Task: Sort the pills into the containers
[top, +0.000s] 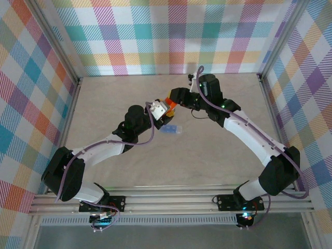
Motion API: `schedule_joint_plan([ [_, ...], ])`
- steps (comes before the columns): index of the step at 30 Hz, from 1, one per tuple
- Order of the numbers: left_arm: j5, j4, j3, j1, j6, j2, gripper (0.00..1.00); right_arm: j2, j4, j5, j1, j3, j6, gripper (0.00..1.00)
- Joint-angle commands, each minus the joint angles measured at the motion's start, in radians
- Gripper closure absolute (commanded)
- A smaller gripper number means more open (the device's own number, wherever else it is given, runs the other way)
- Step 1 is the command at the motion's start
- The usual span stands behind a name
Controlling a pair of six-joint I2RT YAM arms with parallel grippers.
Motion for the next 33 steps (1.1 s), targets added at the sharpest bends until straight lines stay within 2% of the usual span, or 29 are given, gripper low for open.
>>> schedule_joint_plan([
  [1,0.083,0.097,0.01,0.041,-0.095,-0.022,0.87,-0.023,0.108,-0.102,0.004,-0.053,-0.143,0.7],
  [5,0.321,0.095,-0.008,0.099,-0.125,-0.052,0.87,-0.039,0.144,-0.341,0.0,-0.069,-0.5,0.76],
  [7,0.456,0.041,-0.005,0.11,-0.092,-0.074,0.86,-0.062,0.072,-0.443,-0.001,-0.047,-0.708,0.83],
  [9,0.576,-0.053,-0.002,0.113,-0.043,-0.103,0.86,-0.086,-0.056,-0.544,-0.004,-0.008,-0.944,0.87],
  [13,0.714,-0.232,0.017,0.117,0.041,-0.158,0.86,-0.104,-0.31,-0.713,-0.038,0.088,-1.299,0.81],
  [16,0.782,-0.304,0.021,0.12,0.072,-0.183,0.86,-0.098,-0.449,-0.792,-0.088,0.156,-1.445,0.83],
  [21,0.822,-0.317,0.021,0.12,0.068,-0.185,0.87,-0.067,-0.568,-0.83,-0.126,0.238,-1.52,0.86],
  [24,0.81,-0.33,0.031,0.12,0.07,-0.183,0.87,-0.069,-0.534,-0.793,-0.126,0.236,-1.478,0.85],
  [27,0.741,-0.33,0.027,0.117,0.061,-0.187,0.87,-0.109,-0.346,-0.657,-0.126,0.151,-1.321,0.84],
  [30,0.574,-0.286,-0.006,0.105,0.032,-0.197,0.87,-0.158,-0.139,-0.423,-0.126,0.045,-1.077,0.85],
  [33,0.432,-0.204,-0.057,0.09,-0.032,-0.203,0.87,-0.213,-0.03,-0.274,-0.125,-0.06,-0.883,0.97],
])
